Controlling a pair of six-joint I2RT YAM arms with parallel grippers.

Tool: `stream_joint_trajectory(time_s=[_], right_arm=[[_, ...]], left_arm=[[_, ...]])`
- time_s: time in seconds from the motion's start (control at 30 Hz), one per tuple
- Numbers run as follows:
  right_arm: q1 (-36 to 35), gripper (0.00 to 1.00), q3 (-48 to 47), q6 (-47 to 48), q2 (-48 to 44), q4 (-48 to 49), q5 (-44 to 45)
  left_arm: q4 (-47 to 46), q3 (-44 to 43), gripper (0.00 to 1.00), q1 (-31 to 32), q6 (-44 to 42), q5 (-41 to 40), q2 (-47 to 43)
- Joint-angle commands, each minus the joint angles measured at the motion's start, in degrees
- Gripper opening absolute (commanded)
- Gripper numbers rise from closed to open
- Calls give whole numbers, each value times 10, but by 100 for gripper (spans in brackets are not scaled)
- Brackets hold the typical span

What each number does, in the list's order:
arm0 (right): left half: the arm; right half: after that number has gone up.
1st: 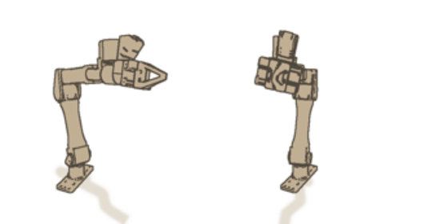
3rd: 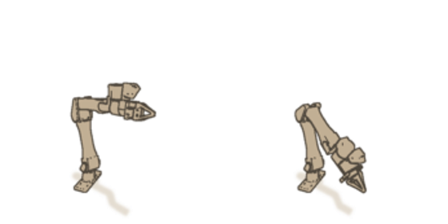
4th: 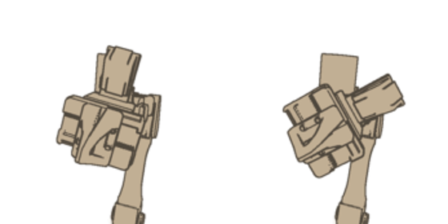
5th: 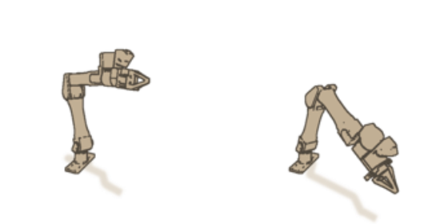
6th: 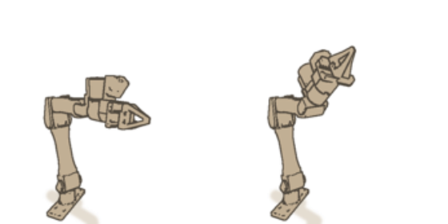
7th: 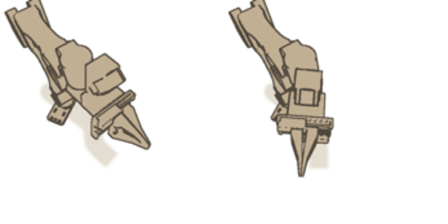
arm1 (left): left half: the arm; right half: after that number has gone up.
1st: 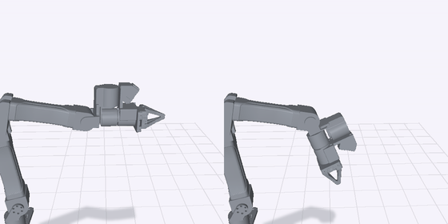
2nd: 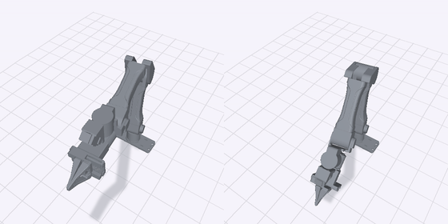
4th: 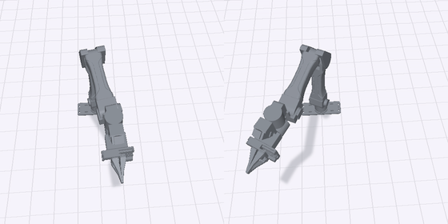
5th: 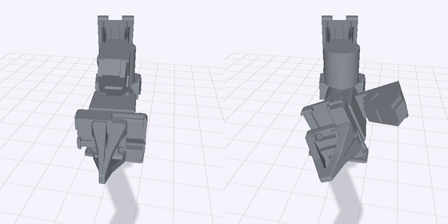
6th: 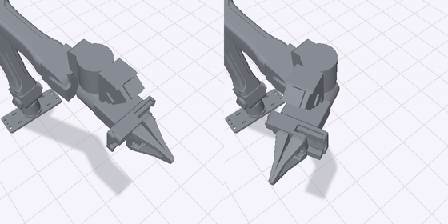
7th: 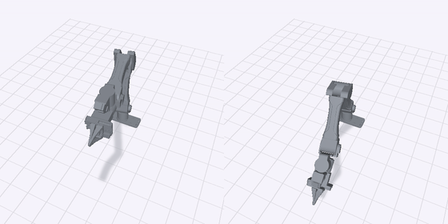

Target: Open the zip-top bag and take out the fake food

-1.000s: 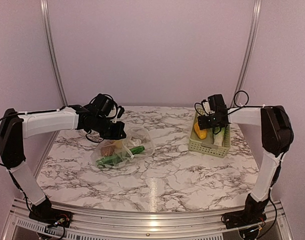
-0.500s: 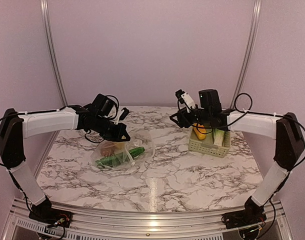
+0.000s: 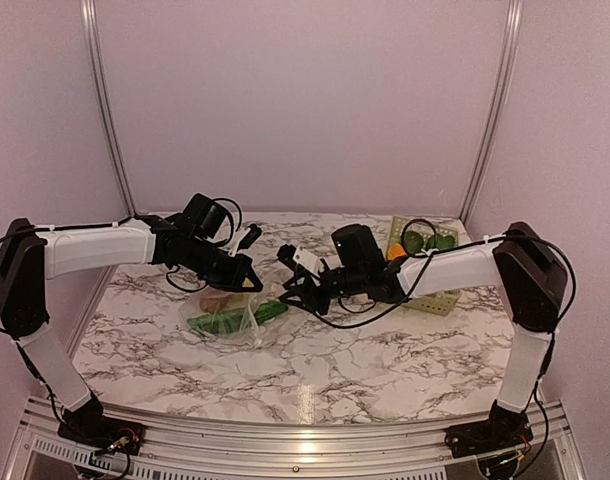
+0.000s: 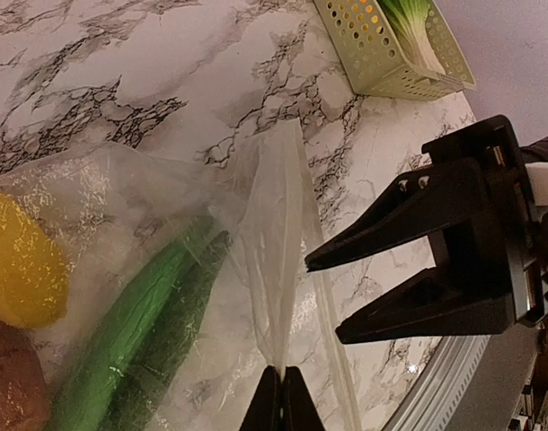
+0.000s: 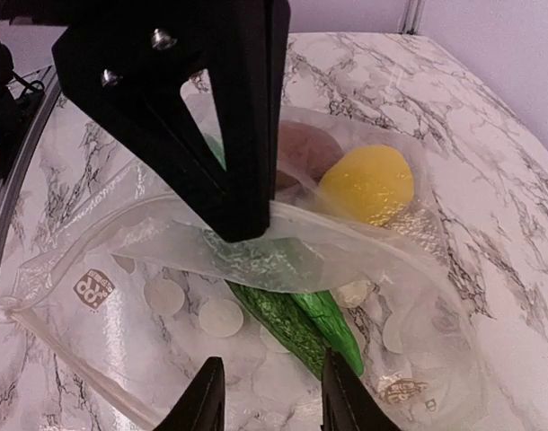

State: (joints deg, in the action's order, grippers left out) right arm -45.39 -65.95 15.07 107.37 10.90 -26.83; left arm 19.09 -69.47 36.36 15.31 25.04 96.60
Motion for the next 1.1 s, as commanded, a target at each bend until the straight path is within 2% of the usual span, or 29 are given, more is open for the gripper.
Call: stream_joint_trajectory(time_s=[0.0, 0.1, 0.43, 0.97, 1.07], right_arm=[[-12, 35, -31, 35, 51, 22, -29], [-13, 37, -55, 40, 94, 18, -39], [-14, 51, -123, 60, 169, -12, -50], [-14, 42, -92, 79, 196, -56, -37], [-14, 37, -85, 81, 195, -79, -36]], left_arm=[[-4, 8, 0, -4, -18, 27, -15], [0, 10, 0, -4, -26, 30, -15], [-1, 12, 0, -4, -36, 35, -11], [5, 15, 0, -7, -55, 42, 7], [9, 14, 0, -8, -62, 45, 9]])
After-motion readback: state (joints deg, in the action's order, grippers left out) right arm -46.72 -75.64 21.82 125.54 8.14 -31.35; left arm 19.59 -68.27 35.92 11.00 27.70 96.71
